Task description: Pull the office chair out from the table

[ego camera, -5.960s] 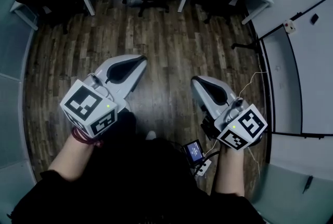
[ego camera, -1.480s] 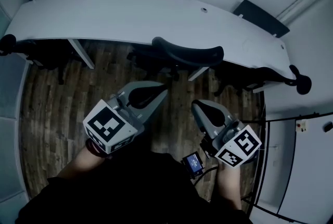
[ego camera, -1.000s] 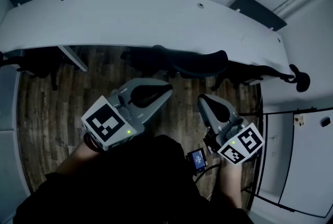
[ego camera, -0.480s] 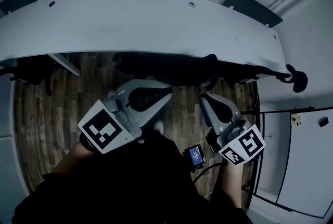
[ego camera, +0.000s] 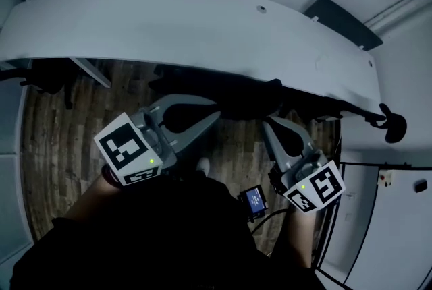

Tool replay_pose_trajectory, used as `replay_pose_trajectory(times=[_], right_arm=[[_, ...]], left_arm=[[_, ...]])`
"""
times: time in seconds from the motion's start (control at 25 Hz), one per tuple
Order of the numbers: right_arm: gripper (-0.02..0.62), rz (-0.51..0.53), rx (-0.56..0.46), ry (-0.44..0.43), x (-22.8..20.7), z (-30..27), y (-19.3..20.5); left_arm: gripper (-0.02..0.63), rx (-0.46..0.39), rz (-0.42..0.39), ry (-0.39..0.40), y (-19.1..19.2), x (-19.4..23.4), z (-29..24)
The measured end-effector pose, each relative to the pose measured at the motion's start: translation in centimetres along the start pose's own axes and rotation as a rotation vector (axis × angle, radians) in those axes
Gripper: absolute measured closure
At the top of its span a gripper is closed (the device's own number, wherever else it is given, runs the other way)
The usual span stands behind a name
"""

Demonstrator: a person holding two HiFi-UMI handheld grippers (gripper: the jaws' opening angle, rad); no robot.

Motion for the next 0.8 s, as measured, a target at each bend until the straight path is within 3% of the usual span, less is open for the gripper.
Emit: replay_pose_trajectory(times=[0.32,0.44,0.52,0.64,0.8], right_arm=[[0.594,0.003,-0.023,-0.04,-2.9,1.3,0.5],[0.594,-0.003,-0.033,-0.049,-3.4,1.7,0.8],[0.594,0.005,-0.029,-0.055,-3.7,1.9,1.0],[0.594,0.021,-0.017,-0.054,-4.6,2.2,1.4],[0.594,0.079,0.024,-0.05,-5.8,2.5,2.1]], left_arm=[[0.604,0.025,0.021,-0.051,0.5,0.0,-2.7],[0.604,-0.023,0.12,-0.042,0.4,0.3,-3.0],[0.604,-0.024,0.13,-0.061,0.7,0.4,-3.0],[0.604,0.037,0.098,-0.087,1.5,0.5,-3.6],[0.604,0.197,0.0,-0.143,4.0,1.2,-4.4]])
Point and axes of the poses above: the fingertips, and each gripper's own axes: z backward along the fingers, x to its left, y out of its underside, the point moved 7 cm from there along z, backward along the fingers, and after that the axes turned 1 degree about y, right-handed, at the moved point
